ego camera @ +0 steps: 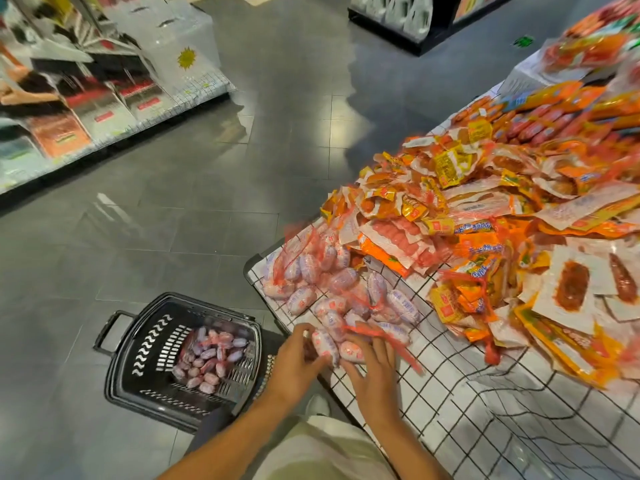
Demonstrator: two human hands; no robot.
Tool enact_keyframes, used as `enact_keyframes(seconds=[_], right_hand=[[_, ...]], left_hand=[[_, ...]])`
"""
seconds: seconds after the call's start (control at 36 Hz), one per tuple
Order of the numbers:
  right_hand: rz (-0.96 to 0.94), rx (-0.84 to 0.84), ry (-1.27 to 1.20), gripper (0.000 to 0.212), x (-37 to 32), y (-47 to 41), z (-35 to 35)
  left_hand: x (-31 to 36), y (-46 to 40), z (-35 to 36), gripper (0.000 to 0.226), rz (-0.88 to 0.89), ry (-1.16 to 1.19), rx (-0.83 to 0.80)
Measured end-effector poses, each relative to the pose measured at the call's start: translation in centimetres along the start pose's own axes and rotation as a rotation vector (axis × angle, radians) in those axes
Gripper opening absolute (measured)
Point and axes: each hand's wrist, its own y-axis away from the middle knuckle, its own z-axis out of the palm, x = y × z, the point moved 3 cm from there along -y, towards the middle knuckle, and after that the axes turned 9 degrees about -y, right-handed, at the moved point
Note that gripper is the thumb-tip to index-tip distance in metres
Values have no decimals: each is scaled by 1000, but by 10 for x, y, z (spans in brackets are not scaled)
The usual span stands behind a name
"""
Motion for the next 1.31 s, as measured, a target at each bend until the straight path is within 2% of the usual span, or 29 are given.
enact_keyframes(seconds=[0.08, 0.22, 0.31, 0.39, 0.47, 0.58, 0.69, 0.89, 0.92, 1.0, 1.03, 1.11, 1.22, 1.31], right_hand=[[1, -12, 9, 45, -1, -4, -3], [-70, -19, -17, 52, -8, 7, -13], [-82, -30, -56, 43, -19, 21, -17], [-148, -104, -125, 27, -42, 36, -7], [-198, -230, -188, 30, -74, 42, 21], [-73, -438, -208, 47, -117, 40, 79], [-123, -634, -142, 49, -162, 34, 146], [-171, -951, 86, 53, -214, 27, 254], [-189, -982, 109, 53, -219, 26, 266], [-208, -1089, 171, 54, -227, 24, 303], [-201, -1126, 185, 53, -228, 23, 314], [-190, -1219, 211, 52, -223, 19, 345], [-188, -1350, 316, 55, -186, 4, 389], [-156, -1433, 430, 56, -149, -13, 421]], left_hand=[[0, -6, -3, 50, -7, -18, 30], [-7, 1, -12, 34, 9, 21, -7], [-17, 17, -28, 36, 29, 44, -9], [-41, 39, -52, 48, 48, -28, 10], [-77, 62, -84, 53, 34, -65, 51], [-140, 98, -125, 58, -9, -147, 133], [-212, 140, -165, 63, -164, -194, 242], [-316, 195, -213, 63, -424, -108, 259], [-327, 200, -216, 69, -461, -97, 247], [-357, 211, -222, 116, -498, -70, 229], [-366, 212, -222, 124, -508, -74, 223], [-391, 208, -216, 110, -555, -74, 229], [-429, 187, -188, 66, -648, -31, 204], [-455, 160, -161, 67, -717, 1, 211]])
